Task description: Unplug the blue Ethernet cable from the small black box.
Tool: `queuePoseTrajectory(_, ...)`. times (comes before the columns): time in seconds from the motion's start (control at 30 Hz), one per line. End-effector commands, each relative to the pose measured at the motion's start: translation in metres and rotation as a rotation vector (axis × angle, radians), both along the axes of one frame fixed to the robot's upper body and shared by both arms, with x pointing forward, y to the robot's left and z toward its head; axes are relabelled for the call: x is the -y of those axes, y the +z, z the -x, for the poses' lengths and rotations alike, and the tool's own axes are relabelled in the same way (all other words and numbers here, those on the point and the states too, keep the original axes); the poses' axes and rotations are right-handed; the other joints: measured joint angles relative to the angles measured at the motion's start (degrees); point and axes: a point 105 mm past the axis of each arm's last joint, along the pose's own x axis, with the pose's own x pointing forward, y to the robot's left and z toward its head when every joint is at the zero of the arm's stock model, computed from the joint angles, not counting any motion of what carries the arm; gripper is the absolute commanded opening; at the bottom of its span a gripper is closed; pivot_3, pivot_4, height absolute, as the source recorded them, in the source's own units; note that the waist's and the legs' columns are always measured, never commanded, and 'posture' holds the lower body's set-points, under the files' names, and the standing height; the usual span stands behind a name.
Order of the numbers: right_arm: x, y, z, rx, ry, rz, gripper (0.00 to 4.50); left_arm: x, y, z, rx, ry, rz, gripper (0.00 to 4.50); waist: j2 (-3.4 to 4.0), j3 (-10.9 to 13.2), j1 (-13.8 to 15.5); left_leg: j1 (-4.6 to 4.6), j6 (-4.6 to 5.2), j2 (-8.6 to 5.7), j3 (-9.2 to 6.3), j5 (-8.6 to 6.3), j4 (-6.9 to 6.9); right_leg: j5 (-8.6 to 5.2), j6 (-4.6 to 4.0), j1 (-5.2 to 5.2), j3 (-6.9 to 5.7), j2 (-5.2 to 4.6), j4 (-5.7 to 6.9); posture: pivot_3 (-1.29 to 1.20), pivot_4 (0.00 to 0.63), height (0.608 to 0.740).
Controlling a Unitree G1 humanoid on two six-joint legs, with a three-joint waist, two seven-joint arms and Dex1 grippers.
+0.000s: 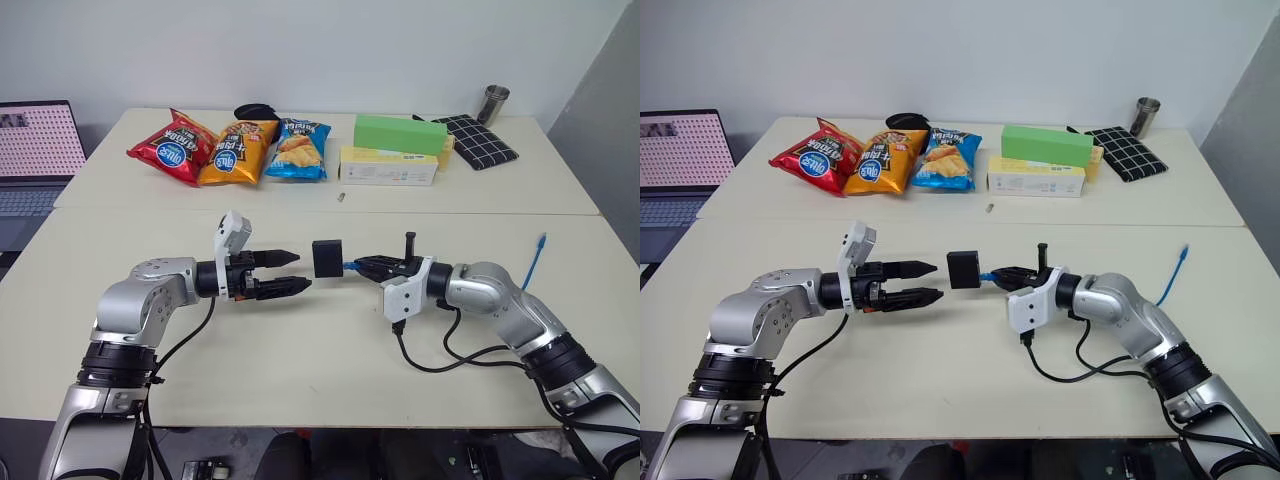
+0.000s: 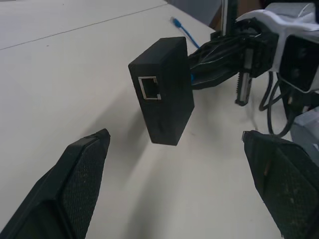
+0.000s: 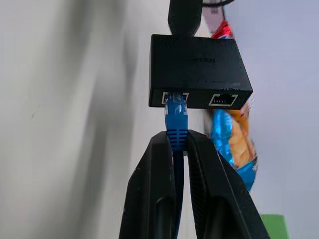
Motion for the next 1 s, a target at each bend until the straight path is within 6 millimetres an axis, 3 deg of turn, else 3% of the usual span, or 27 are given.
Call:
queuePoseTrajectory(0.03, 0.001, 0.025, 0.0, 0.109, 0.027, -0.058, 0.1, 0.008, 0.017, 0.001, 0.044, -0.023, 0.054, 4.5, 0.0, 0.0, 0.0, 0.01, 0.0, 0.0, 0.0, 0.0, 0.0, 0.0, 0.0, 0.01, 0.0, 0.0, 0.0, 0.0, 0.15, 0.74)
queuePoseTrajectory(0.43, -0.002, 0.025, 0.005, 0.104, 0.062, -0.082, 0.1, 0.02, 0.023, -0.001, 0.035, -0.032, 0.14, 4.5, 0.0, 0.0, 0.0, 0.01, 0.0, 0.0, 0.01, 0.0, 0.01, 0.0, 0.0, 0.01, 0.01, 0.0, 0.01, 0.0, 0.15, 0.74)
queuePoseTrajectory(0.47, -0.003, 0.024, 0.005, 0.101, 0.064, -0.083, 0.1, 0.02, 0.022, -0.001, 0.029, -0.031, 0.139, 4.13, 0.0, 0.0, 0.0, 0.01, 0.0, 0.01, 0.01, 0.0, 0.01, 0.0, 0.0, 0.01, 0.0, 0.0, 0.01, 0.0, 0.15, 0.74)
queuePoseTrajectory(1.0, -0.011, 0.023, 0.015, 0.109, 0.116, -0.089, 0.09, 0.022, 0.01, 0.004, 0.005, -0.063, 0.112, 1.0, 0.0, 0.0, 0.0, 0.01, 0.0, 0.0, 0.01, 0.0, 0.02, 0.0, 0.0, 0.01, 0.01, 0.0, 0.0, 0.0, 0.15, 0.74)
